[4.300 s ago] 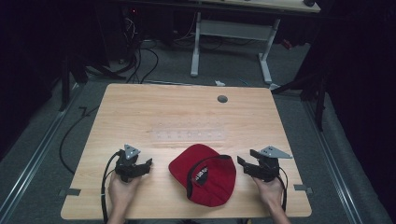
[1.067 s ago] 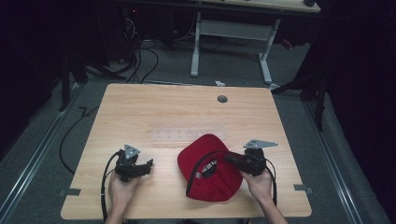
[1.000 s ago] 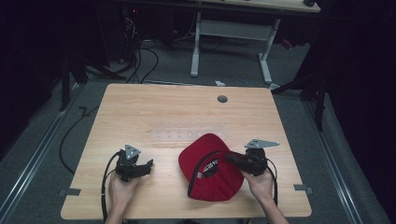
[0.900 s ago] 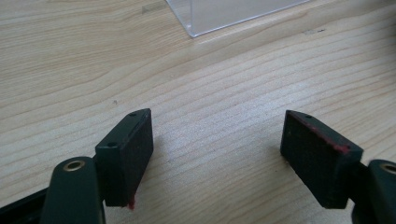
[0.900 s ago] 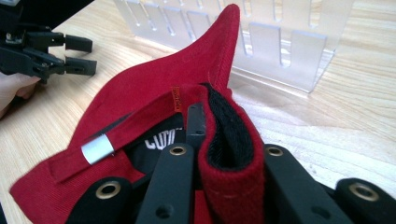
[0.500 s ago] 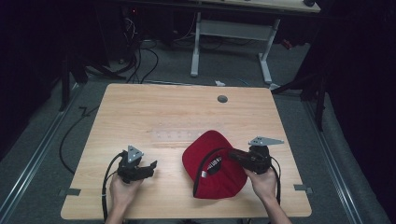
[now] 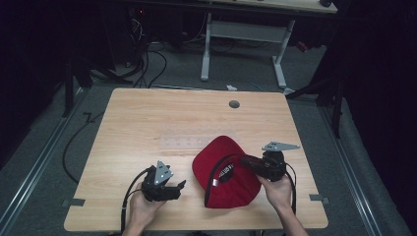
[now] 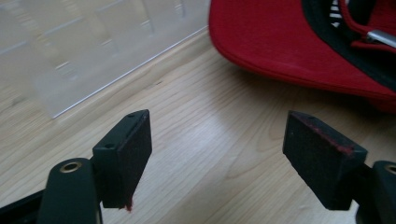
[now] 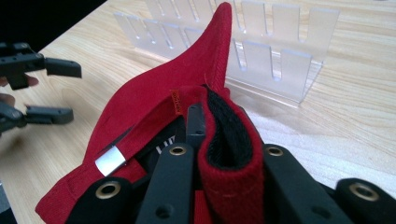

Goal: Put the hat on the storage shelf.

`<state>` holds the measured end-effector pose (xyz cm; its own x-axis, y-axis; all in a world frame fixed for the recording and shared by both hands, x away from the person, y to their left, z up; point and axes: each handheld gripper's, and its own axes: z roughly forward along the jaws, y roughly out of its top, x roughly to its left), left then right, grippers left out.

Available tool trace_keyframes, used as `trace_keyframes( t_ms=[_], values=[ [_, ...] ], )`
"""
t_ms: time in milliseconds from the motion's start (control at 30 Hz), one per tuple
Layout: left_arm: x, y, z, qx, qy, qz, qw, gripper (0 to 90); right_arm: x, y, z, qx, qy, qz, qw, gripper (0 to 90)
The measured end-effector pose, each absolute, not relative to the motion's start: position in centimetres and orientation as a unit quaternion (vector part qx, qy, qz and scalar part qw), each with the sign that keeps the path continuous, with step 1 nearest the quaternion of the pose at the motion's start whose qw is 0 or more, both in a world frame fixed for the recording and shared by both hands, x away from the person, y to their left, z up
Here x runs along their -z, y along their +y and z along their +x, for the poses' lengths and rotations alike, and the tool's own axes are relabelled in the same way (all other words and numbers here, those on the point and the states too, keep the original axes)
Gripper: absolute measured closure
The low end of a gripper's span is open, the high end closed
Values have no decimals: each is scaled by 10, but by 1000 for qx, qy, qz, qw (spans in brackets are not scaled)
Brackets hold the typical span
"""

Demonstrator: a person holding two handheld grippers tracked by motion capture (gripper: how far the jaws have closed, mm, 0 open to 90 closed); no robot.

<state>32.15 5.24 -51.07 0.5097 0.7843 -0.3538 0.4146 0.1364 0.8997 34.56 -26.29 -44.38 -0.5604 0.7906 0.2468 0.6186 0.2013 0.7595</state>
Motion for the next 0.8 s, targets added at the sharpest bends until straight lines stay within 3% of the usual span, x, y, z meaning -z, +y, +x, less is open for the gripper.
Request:
trace_keyframes(
  t_ms=[800],
  values=[
    [515, 10, 322, -144, 456, 656, 585, 207, 417, -250, 353, -459, 759, 453, 90, 819]
  ],
)
